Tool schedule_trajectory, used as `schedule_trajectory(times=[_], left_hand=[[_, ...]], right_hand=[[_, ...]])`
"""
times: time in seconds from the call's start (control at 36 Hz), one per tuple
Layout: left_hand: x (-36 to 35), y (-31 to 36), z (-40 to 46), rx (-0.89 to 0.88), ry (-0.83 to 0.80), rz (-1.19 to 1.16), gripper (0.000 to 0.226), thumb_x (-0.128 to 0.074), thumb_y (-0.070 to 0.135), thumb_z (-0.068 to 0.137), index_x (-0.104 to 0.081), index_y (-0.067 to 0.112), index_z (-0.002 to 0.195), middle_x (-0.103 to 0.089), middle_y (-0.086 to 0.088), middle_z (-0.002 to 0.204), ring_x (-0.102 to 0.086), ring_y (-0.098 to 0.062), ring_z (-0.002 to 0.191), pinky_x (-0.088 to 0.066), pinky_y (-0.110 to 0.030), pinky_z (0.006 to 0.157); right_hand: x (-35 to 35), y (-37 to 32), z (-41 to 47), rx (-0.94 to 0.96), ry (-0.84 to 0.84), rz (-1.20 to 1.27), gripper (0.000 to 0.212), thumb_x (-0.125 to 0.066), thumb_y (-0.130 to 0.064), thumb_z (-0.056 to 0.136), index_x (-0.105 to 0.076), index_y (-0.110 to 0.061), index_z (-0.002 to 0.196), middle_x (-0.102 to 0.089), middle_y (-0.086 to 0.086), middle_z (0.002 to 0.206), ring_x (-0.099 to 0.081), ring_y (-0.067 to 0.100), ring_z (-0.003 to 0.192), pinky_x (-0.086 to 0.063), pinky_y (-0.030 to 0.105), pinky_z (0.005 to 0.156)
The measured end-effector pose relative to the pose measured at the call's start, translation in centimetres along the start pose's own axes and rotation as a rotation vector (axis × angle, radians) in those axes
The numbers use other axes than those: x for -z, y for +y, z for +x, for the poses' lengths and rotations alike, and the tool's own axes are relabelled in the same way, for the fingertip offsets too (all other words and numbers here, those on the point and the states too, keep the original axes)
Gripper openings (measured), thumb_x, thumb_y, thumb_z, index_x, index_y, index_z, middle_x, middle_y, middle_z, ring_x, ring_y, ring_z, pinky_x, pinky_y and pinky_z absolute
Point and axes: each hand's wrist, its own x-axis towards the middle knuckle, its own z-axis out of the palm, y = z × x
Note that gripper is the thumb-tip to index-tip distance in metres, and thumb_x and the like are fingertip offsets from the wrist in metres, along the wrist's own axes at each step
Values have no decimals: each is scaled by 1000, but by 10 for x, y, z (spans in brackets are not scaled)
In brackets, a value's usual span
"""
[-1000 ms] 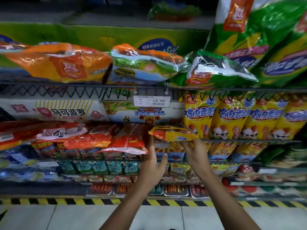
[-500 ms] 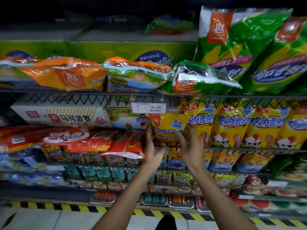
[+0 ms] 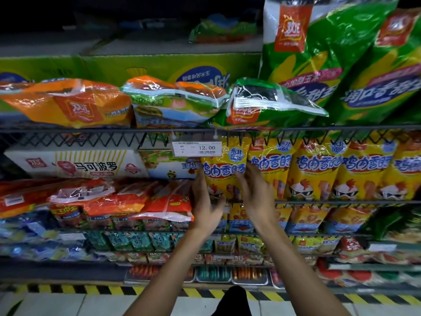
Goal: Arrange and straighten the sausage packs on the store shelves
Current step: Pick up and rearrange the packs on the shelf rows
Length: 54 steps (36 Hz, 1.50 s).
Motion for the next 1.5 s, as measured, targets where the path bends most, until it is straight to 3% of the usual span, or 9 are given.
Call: schedule_trajectory(times=[0.08,0.22,0.53,0.78,0.97,1.08,1.25,1.33,1.5], left_hand=[[2,0,-4,-58,8,-16,104,-67,4,94,9,33,158,-14,19,161,-26,15,139,-31,-8,110],[-3,-8,-7,-144,-70,44,95,-65,2,96,0,22,162,14,1,170,12,-6,156,-8,-1,113],[-4,-5,-4,-142,-40,16,97,-60,-1,97,-6,50,159,15,7,170,12,-7,156,-14,3,107],[-1,-2,-3,-141,-147,153,101,-60,-3,96,0,52,157,38,14,161,16,-1,150,-49,-16,64],[2,8,-4,-117,-147,110,87,-62,5,99,-13,46,159,25,11,164,25,19,139,-24,7,93],[2,9,-2,-128,-217,196,91,-55,11,101,3,58,154,29,12,163,25,-3,150,-36,-33,114],[3,13,-10,-139,-159,246,99,-62,3,94,1,42,161,38,7,162,31,-4,147,-60,-44,83],[0,3,-17,-321,-66,270,87,-65,2,93,-14,15,162,17,-11,169,12,-30,157,-33,-48,121],[-9,-4,-11,-456,-158,428,81,-64,8,97,-15,11,162,6,-12,171,6,-32,158,-23,-47,125]], right_hand=[[-2,-5,-20,20,10,174,54,-56,-25,105,-36,-22,155,-51,-9,150,-52,0,132,-51,22,101],[-15,5,-41,210,-57,-4,60,-56,-12,103,-31,-18,158,-25,-8,165,-23,10,153,-35,32,120],[-29,4,-48,82,-69,-86,60,-52,-32,105,-28,-19,159,-2,-7,170,-8,-2,152,-51,31,104],[-34,6,-49,-52,-169,-114,67,-33,-59,103,-3,-40,160,-9,-4,169,-49,31,138,-58,49,88],[-24,-11,-46,-120,-177,-86,71,-28,-66,100,-15,-32,161,-15,3,169,-30,27,150,-46,50,109],[-20,-12,-49,-113,-199,-166,71,-24,-64,100,-12,-31,161,-14,7,169,-30,29,150,-44,51,110],[-19,-12,-56,-103,-186,-134,71,-33,-59,101,-14,-28,162,-12,1,169,-16,20,155,-32,47,120],[-15,-8,-62,-4,-116,-139,70,-43,-47,103,-19,-17,161,-9,-1,170,-7,15,156,-20,40,126],[-8,11,-49,147,-80,-214,66,-49,-33,104,-23,-10,159,-12,3,169,-5,23,157,-19,52,124]])
